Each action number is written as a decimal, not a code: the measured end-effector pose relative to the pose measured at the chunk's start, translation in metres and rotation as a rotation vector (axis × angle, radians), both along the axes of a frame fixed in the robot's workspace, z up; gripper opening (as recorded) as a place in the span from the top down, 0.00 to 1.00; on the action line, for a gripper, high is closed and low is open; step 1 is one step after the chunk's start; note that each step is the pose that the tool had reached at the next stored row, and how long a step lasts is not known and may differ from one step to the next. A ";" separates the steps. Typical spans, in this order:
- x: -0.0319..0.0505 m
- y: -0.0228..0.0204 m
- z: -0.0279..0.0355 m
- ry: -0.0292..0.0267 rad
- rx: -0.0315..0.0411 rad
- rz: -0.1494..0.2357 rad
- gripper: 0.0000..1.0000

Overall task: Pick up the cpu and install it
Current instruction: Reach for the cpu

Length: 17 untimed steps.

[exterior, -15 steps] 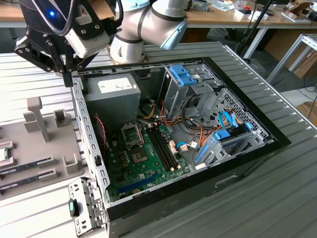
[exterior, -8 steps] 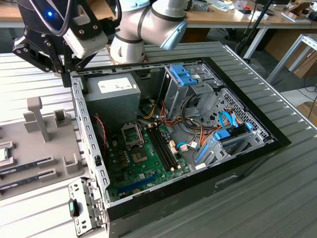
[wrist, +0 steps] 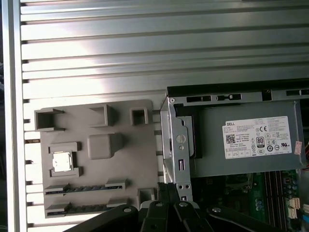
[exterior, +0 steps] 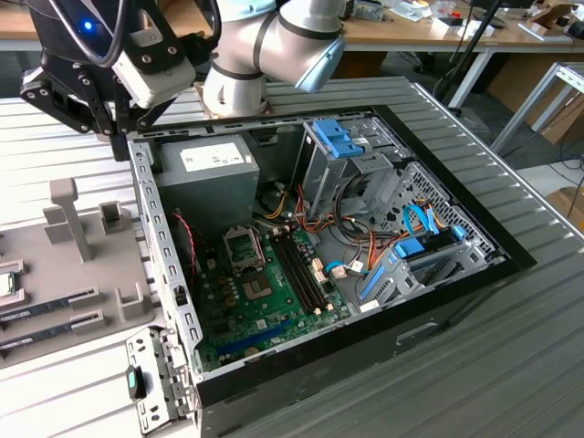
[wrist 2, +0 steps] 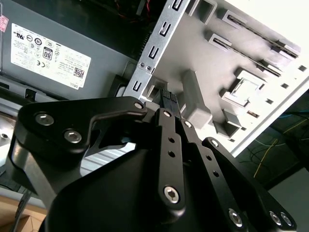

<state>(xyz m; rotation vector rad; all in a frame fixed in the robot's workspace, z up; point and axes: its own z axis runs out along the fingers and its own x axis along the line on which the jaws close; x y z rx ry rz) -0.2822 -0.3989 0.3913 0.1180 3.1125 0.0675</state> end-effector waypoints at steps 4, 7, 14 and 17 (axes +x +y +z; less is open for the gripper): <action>-0.0013 0.0000 0.0000 0.0001 0.0000 0.000 0.89; -0.0075 0.0000 -0.0002 0.0000 0.0000 0.000 0.89; -0.0121 0.0000 -0.0004 0.0000 0.0000 0.000 0.89; -0.0133 0.0000 -0.0005 0.0000 0.0000 0.000 0.89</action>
